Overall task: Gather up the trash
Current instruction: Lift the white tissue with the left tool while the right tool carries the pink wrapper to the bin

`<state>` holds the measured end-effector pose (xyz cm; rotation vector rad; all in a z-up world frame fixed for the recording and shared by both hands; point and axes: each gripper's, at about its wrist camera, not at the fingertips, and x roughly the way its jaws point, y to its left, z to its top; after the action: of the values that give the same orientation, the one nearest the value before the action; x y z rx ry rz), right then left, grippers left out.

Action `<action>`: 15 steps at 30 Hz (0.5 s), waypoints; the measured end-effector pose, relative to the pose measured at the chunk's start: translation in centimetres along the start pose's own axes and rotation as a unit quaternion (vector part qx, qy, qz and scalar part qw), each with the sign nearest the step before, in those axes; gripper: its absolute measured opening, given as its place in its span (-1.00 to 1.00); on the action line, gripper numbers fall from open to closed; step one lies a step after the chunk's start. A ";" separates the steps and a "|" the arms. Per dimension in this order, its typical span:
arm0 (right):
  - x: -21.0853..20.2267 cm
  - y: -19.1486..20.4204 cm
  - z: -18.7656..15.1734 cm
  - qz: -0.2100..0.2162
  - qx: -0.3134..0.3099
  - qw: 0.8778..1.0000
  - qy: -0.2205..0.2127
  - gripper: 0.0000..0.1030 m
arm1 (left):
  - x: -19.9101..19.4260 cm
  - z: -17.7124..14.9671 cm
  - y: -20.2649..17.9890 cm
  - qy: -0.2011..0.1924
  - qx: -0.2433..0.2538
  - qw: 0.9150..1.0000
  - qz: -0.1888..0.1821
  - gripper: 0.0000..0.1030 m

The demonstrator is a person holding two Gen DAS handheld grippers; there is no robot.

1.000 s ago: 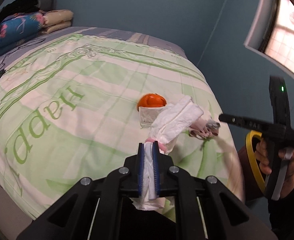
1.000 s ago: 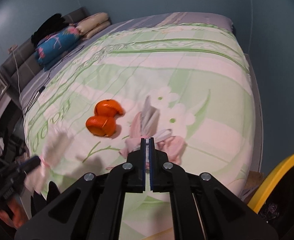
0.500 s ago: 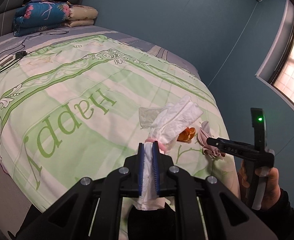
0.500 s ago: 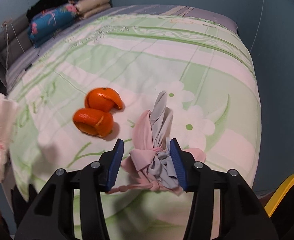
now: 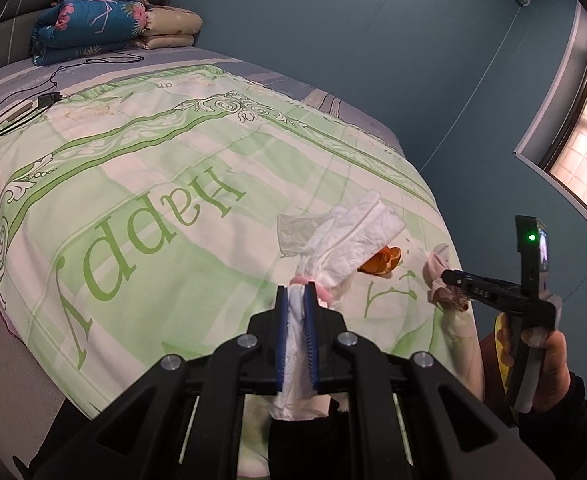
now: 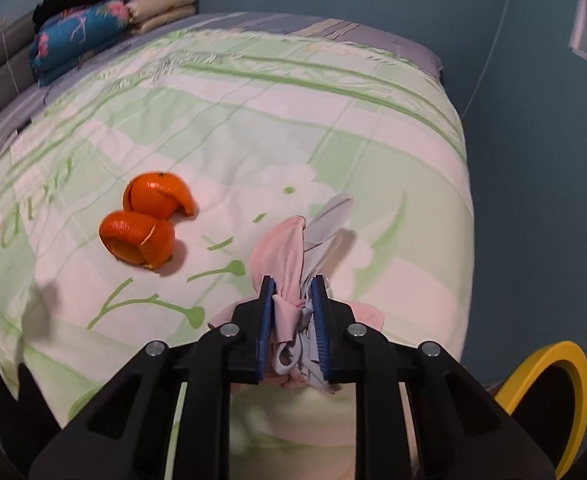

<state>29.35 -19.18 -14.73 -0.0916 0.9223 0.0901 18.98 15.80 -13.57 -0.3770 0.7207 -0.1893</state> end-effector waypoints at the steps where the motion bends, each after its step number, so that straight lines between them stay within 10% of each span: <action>1: -0.6 -0.6 0.0 0.006 0.008 1.000 -0.004 -0.66 | -0.1 0.0 -0.1 0.000 0.000 1.000 -0.001 -0.85; 15: -12.4 -4.5 -1.4 0.100 0.017 0.991 -0.088 -0.66 | -4.2 1.4 -8.3 -0.034 0.061 0.997 0.021 -0.85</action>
<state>21.27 -24.25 -5.46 0.0404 0.7552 0.2647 16.53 9.82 -6.74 -0.2500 0.6453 -0.1784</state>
